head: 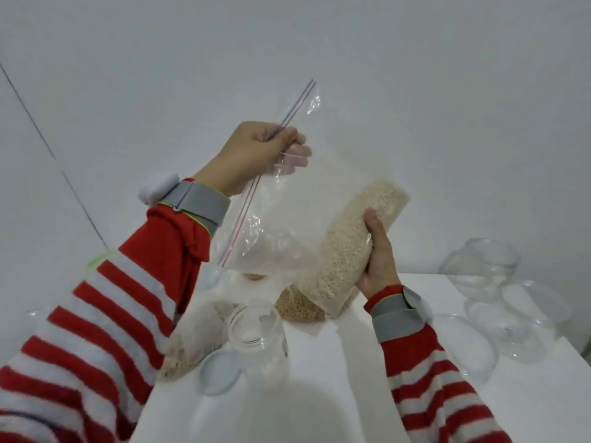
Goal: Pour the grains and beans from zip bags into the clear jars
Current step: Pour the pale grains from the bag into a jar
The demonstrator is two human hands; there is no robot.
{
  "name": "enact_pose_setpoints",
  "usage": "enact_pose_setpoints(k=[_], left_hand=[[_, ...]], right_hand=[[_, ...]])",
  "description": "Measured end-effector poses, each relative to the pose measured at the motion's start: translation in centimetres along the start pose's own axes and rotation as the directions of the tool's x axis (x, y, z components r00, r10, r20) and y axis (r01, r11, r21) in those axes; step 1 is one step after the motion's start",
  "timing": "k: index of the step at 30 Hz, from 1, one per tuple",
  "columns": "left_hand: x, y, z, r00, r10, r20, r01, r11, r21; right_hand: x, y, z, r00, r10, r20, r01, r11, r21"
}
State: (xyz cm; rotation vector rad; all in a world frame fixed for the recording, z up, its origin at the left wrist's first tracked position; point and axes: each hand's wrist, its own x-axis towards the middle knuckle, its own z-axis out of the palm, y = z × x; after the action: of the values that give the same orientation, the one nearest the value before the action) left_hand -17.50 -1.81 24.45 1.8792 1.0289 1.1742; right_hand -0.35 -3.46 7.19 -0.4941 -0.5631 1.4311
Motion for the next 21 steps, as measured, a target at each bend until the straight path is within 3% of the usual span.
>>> enact_pose_setpoints(k=[5, 9, 14, 18, 21], left_hand=[[-1.1, -3.4, -3.4, 0.996, -0.079, -0.029, 0.078, 0.996, -0.035], [-0.8, -5.5, -2.7, 0.989, -0.148, 0.0, 0.148, 0.988, -0.042], [-0.5, -8.9, -1.3, 0.972, -0.221, 0.077, 0.219, 0.975, 0.027], [-1.5, -13.8, -0.3, 0.941, -0.313, 0.128, 0.294, 0.944, 0.149], [-2.4, -17.3, 0.5, 0.935, -0.345, 0.088, 0.335, 0.936, 0.11]], right_hand=[[1.4, -1.9, 0.9, 0.986, -0.162, 0.032, 0.165, 0.967, -0.194], [1.9, -2.6, 0.2, 0.966, -0.256, 0.037, 0.258, 0.937, -0.236], [1.5, -1.8, -2.3, 0.955, -0.272, -0.12, 0.232, 0.934, -0.272], [0.7, -0.8, -4.7, 0.942, -0.278, -0.188, 0.149, 0.85, -0.506], [0.6, -0.1, -6.5, 0.95, -0.255, -0.179, 0.084, 0.761, -0.643]])
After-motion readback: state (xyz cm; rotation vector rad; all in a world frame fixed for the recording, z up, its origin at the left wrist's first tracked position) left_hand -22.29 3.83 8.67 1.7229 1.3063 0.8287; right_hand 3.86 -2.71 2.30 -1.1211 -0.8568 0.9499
